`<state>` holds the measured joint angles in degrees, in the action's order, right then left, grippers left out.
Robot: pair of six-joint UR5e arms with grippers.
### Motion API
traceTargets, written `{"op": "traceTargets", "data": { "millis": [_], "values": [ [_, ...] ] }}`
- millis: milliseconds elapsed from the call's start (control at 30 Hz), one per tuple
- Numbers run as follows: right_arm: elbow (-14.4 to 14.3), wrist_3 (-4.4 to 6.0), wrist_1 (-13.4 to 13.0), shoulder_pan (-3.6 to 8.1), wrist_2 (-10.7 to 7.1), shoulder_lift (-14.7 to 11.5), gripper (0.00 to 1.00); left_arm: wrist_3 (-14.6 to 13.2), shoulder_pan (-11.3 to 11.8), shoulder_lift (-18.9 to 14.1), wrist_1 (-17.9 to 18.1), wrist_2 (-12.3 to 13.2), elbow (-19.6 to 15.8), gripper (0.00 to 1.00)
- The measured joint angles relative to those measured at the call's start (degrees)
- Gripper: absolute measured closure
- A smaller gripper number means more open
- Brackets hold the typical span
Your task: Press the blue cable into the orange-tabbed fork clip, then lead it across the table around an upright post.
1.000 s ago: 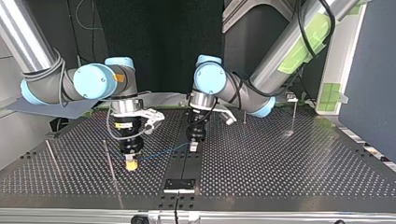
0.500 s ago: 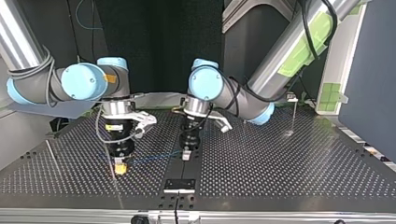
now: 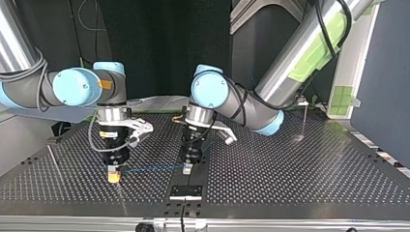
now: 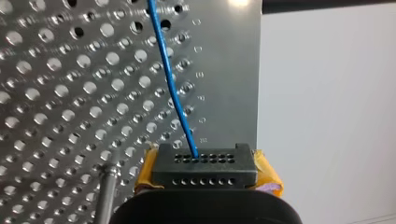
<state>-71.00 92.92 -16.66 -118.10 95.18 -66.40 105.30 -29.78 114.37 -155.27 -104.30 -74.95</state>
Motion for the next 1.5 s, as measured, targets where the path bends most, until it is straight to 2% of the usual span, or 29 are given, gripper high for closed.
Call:
{"op": "traceTargets", "data": {
  "millis": [267, 533, 767, 1033, 1500],
  "values": [
    [1.6, 0.0, 1.3, 0.86, 0.02, -0.2, 1.0, 2.3, -0.3, 0.1, -0.4, 1.0, 2.8, 0.99],
    [1.8, 0.0, 1.9, 1.73, 0.1, -0.3, 1.0, 4.0, -0.5, 0.2, -0.6, 1.8, 4.2, 0.99],
    [1.9, -0.04, 2.5, 2.91, 0.53, -0.4, 1.0, 6.3, -0.6, 0.3, -0.7, 2.8, 5.5, 0.99],
    [1.9, -0.09, 2.9, 4.27, 0.73, -0.5, 1.0, 8.8, -0.7, 2.1, -1.3, 3.9, 7.3, 0.99],
    [1.9, 0.0, 3.1, 6.37, 0.8, -0.6, 1.0, 15.5, -1.6, 3.0, -1.8, 6.2, 10.0, 0.99]
  ]
}}
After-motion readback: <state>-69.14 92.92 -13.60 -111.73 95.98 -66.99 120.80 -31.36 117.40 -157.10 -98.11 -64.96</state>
